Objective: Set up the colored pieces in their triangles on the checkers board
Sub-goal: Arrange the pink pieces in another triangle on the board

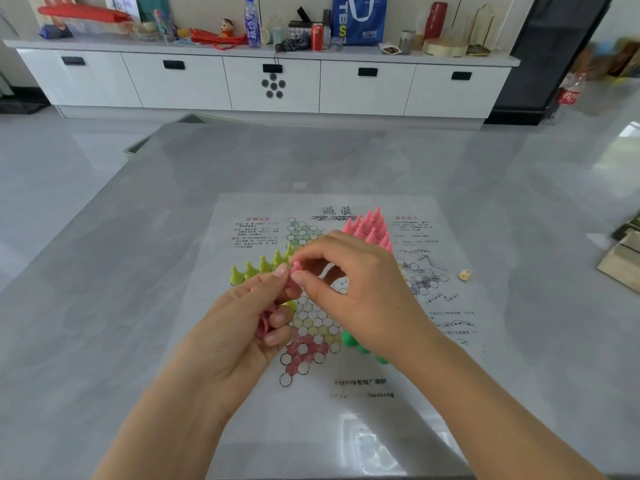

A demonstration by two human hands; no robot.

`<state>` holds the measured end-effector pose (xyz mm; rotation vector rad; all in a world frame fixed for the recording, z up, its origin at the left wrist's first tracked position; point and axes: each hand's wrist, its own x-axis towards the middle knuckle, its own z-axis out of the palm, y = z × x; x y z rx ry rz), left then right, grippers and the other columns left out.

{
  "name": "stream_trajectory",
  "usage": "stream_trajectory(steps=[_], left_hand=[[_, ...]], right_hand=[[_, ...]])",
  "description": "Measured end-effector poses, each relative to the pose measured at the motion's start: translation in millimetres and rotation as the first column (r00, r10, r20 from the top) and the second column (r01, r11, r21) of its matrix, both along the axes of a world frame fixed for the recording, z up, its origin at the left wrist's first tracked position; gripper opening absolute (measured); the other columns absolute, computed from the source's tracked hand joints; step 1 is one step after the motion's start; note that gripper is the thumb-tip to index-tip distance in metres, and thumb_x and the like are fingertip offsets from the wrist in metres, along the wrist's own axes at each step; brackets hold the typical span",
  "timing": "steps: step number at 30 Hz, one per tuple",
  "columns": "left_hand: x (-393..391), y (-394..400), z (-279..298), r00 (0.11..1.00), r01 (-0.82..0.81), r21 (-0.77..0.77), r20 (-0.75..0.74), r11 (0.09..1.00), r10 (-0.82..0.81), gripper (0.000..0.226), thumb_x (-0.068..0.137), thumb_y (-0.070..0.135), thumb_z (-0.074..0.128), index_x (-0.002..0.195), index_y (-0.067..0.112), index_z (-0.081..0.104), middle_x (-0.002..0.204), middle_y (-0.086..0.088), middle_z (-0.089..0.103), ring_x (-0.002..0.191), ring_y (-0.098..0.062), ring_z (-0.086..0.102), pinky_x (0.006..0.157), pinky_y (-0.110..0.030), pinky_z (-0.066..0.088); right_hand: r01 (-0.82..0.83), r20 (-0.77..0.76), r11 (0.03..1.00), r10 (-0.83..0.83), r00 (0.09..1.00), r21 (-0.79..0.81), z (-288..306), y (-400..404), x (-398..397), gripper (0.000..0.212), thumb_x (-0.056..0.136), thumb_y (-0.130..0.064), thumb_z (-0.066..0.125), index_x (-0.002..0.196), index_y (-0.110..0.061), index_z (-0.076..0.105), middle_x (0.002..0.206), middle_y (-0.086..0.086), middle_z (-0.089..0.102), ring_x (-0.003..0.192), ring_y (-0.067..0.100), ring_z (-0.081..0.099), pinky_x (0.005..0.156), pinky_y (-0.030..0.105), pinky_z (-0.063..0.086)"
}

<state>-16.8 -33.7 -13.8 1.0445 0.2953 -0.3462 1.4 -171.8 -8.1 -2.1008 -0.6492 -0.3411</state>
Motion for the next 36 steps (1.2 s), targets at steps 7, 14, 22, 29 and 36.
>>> stream_trajectory(steps=[7,14,22,29,36], left_hand=[[3.8,-7.8,0.6,0.994,-0.088,-0.017,-0.061,0.996,0.087,0.014,0.075,0.013,0.062,0.085,0.004,0.061,0.058,-0.005,0.061,0.042,-0.009,0.051,0.037,-0.015,0.042],[5.1,-3.4,0.3,0.991,-0.113,-0.060,-0.085,0.992,0.107,0.013,0.084,0.006,0.051,0.091,0.001,0.061,0.062,-0.010,0.063,0.044,-0.013,0.052,0.038,-0.019,0.044],[7.8,-0.6,-1.5,0.990,-0.123,-0.060,-0.070,0.991,0.119,0.015,0.087,0.007,0.044,0.092,0.003,0.058,0.059,-0.008,0.062,0.039,-0.011,0.046,0.034,-0.016,0.037],[6.4,-1.1,-0.8,0.991,-0.122,-0.058,-0.057,0.991,0.118,0.015,0.088,0.007,0.043,0.092,0.003,0.057,0.059,-0.008,0.062,0.040,-0.010,0.046,0.033,-0.018,0.037],[6.5,0.0,0.5,0.992,-0.117,-0.062,-0.055,0.991,0.114,0.016,0.088,0.007,0.043,0.092,0.003,0.058,0.060,-0.009,0.062,0.040,-0.011,0.046,0.032,-0.019,0.037]], right_hand=[[0.172,-0.164,0.984,-0.162,0.973,0.049,9.2,-26.3,22.1,0.004,0.081,-0.021,0.063,0.081,-0.024,0.060,0.078,-0.013,0.064,0.072,-0.003,0.060,0.065,0.007,0.048],[0.399,-0.052,0.854,-0.440,0.897,-0.335,-3.3,-65.1,66.6,0.007,0.084,-0.014,0.059,0.081,-0.020,0.059,0.067,-0.013,0.058,0.057,0.001,0.058,0.051,0.016,0.043],[0.362,0.023,0.703,-0.442,0.897,-0.612,-26.2,-67.3,82.0,0.004,0.082,-0.023,0.062,0.083,-0.020,0.065,0.088,-0.007,0.053,0.082,0.010,0.046,0.065,0.026,0.039],[0.361,0.014,0.682,-0.457,0.889,-0.636,-31.1,-65.6,83.6,0.006,0.082,-0.023,0.063,0.086,-0.020,0.067,0.089,-0.004,0.058,0.082,0.013,0.054,0.064,0.025,0.039],[0.366,-0.004,0.705,-0.463,0.886,-0.608,-31.7,-66.3,84.0,0.005,0.082,-0.022,0.063,0.084,-0.019,0.065,0.085,-0.006,0.054,0.078,0.011,0.050,0.063,0.025,0.036]])
